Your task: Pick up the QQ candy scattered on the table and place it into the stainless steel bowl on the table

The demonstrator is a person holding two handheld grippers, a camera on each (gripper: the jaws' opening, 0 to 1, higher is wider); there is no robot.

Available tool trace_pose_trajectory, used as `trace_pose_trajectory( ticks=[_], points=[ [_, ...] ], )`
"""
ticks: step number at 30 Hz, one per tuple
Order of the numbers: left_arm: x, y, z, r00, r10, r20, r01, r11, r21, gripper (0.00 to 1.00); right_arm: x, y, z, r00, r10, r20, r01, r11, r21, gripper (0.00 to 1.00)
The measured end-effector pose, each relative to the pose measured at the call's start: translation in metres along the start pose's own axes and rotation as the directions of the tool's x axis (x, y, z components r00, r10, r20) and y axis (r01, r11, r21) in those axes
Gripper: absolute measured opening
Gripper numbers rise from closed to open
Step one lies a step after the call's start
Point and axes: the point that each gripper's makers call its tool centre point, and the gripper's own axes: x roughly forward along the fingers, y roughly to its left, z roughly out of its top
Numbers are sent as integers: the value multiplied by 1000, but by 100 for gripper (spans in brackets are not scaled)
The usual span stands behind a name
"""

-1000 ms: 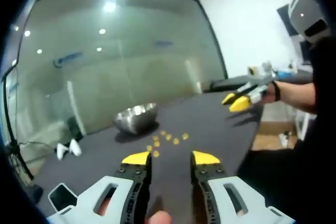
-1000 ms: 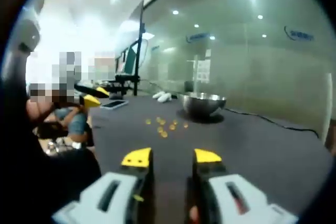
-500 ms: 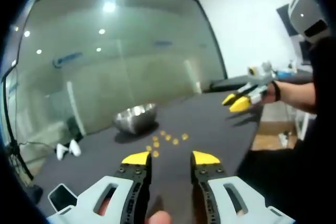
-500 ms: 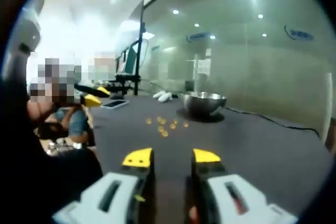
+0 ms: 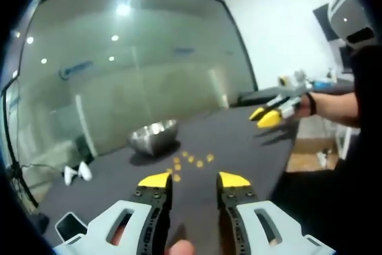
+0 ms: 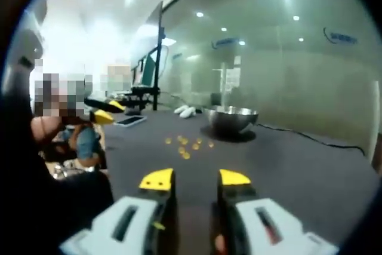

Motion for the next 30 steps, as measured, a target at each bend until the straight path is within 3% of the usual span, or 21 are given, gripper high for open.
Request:
trace_pose_trajectory(
  ticks=[4,5,6,14,17,23,30],
  points=[
    [1,-1,-3,1000,-3,-3,3,1000,-5,31,11,1,0,1000,15,-12,-16,1000,-9,29],
    [-1,-4,1,999,-26,23,27,998,-52,31,29,4,-4,997,67,-41,-69,997,-37,31],
    [-3,-4,4,999,-32,41,35,997,-73,31,33,5,-4,996,80,-45,-82,996,-44,30],
    [-8,0,1,999,-26,35,29,996,-87,32,73,20,-9,981,170,-92,-177,981,-81,28],
    [-9,-2,0,999,-32,32,34,996,-83,32,91,26,-8,973,216,-85,-219,976,-19,28],
    [-11,-4,-1,999,-40,27,42,996,-80,32,117,32,-13,962,245,-123,-253,966,-53,27],
    [-12,-2,-2,999,-38,20,39,996,-76,32,135,36,-13,952,270,-144,-277,961,-25,26]
  ],
)
